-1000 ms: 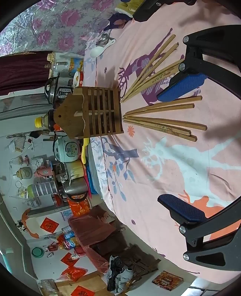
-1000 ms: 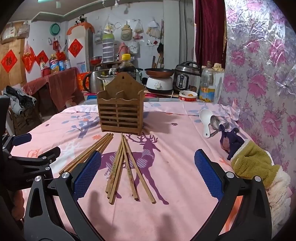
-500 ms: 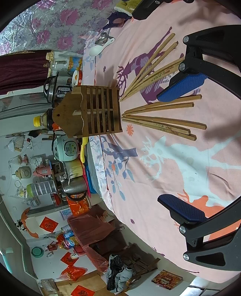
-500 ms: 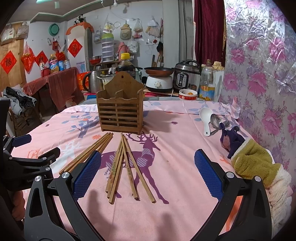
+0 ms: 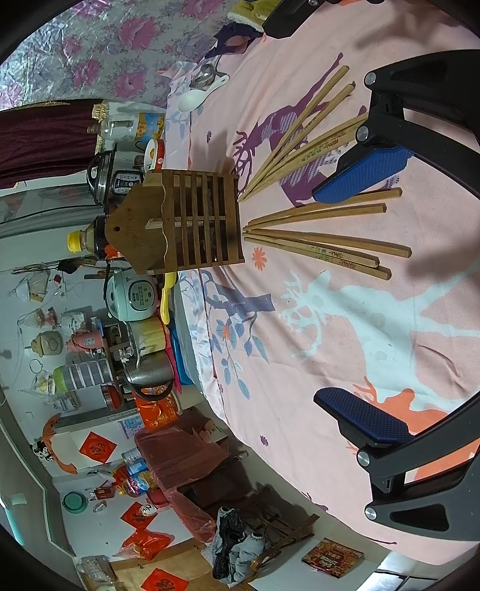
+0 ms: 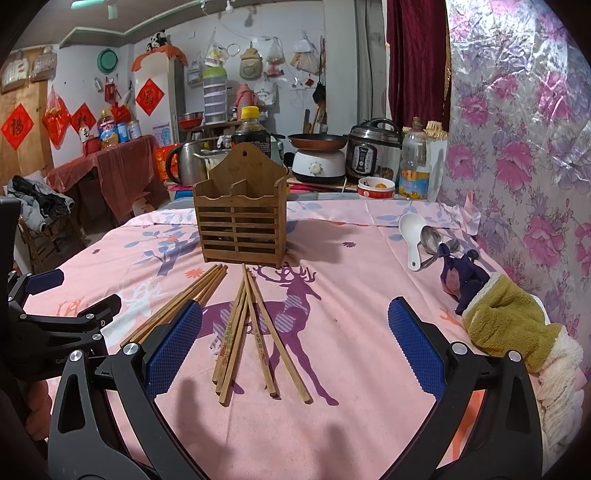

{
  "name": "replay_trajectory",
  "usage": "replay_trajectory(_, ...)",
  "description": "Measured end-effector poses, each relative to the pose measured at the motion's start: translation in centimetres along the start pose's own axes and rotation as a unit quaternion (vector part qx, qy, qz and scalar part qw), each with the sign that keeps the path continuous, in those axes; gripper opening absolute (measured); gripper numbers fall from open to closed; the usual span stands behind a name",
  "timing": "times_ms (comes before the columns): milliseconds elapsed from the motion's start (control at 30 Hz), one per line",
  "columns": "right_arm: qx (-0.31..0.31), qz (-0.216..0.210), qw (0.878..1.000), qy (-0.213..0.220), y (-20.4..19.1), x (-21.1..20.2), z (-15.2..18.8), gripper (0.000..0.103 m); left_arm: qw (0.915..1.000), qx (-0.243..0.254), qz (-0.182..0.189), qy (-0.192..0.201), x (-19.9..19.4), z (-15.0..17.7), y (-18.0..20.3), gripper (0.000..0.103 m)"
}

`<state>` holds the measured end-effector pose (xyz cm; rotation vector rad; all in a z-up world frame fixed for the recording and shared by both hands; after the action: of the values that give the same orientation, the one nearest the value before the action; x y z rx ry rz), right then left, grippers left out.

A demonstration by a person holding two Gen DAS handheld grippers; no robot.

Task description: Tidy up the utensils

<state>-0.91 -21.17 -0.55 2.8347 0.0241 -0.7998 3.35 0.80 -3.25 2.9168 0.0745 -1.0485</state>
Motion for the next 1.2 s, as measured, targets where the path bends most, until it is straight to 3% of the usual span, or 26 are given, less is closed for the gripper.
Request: replay_trajectory(1200,0.004,-0.003,1.000,-0.001,0.24,0.04,-0.03,0.097,1.0000,0.002,-0.002,-0.002,0.11,0.01,0.45,0.097)
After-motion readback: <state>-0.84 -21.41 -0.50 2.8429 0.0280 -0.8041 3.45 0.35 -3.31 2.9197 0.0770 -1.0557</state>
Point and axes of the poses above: each gripper's, at about its wrist camera, not at the fingertips, and x roughly the way its jaws point, y to its right, z to its underside, the point moved 5 cm from there along x, roughly the way its jaws point, and after that the axes turned 13 degrees about -x, right-handed, at the moved point
